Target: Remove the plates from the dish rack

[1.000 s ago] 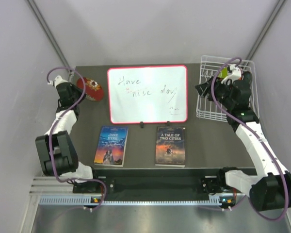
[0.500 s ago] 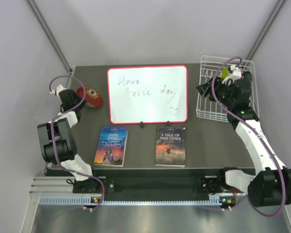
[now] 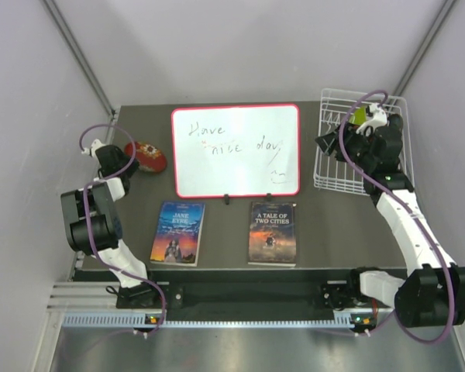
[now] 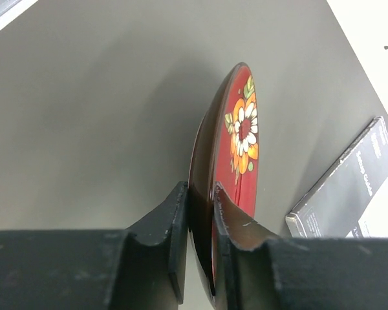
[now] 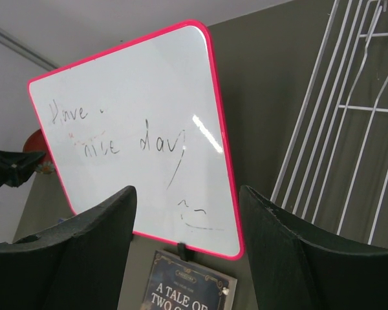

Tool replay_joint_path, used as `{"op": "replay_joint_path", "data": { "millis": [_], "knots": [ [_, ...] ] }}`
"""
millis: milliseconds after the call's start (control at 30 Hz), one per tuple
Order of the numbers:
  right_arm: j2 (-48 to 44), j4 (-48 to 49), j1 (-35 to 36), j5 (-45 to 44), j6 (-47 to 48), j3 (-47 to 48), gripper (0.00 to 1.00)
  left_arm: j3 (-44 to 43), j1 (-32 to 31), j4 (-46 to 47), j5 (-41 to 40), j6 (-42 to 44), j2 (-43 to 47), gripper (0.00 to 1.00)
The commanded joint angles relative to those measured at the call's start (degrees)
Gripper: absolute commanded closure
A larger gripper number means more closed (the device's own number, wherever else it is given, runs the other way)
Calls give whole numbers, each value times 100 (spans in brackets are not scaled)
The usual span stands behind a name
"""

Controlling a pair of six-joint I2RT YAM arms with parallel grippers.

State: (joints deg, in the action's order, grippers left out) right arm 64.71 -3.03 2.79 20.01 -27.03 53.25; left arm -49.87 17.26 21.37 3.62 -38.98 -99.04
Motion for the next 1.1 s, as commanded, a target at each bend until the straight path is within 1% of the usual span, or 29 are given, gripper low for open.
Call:
{"op": "replay_joint_path", "data": {
  "millis": [0, 100, 167, 233, 300, 333, 367, 467, 500, 533, 567, 667, 800, 967, 1067],
  "knots": [
    [59, 39, -138, -23, 118, 220, 35, -84, 23, -87, 25, 92, -10, 75],
    [95, -5, -156, -76, 162, 273, 35, -146, 23, -351, -62, 233, 17, 69],
    [130, -31, -173, -67, 189, 308, 34, -190, 15, -492, -246, 320, 52, 67],
    [156, -49, -173, -67, 206, 335, 35, -251, 23, -668, -282, 391, 69, 62],
    [182, -93, -199, -76, 241, 387, 35, -304, 24, -826, -309, 426, 78, 60],
    [200, -110, -208, -111, 250, 396, 35, -339, 23, -905, -309, 514, 78, 55],
    [200, -128, -217, -111, 259, 414, 34, -374, 15, -967, -309, 532, 78, 54],
    [209, -215, -235, -234, 321, 466, 34, -524, 15, -1239, -309, 628, 78, 51],
    [209, -233, -235, -287, 364, 484, 34, -541, 15, -1257, -492, 629, 78, 48],
    [270, -277, -235, -339, 365, 510, 34, -542, 23, -1275, -511, 655, 113, 47],
    [331, -408, -409, -322, 373, 624, 34, -550, 23, -1371, -589, 646, 113, 43],
    [578, -715, -481, -331, 522, 940, 33, -717, 15, -1608, -774, 681, 105, 37],
    [683, -805, -525, -480, 654, 1108, 32, -867, 23, -1872, -827, 708, 140, 36],
    [833, -901, -577, -603, 734, 1284, 32, -849, 15, -1987, -994, 664, 333, 35],
    [903, -971, -595, -831, 883, 1310, 32, -1025, 23, -2400, -1161, 646, 430, 34]
  ]
}}
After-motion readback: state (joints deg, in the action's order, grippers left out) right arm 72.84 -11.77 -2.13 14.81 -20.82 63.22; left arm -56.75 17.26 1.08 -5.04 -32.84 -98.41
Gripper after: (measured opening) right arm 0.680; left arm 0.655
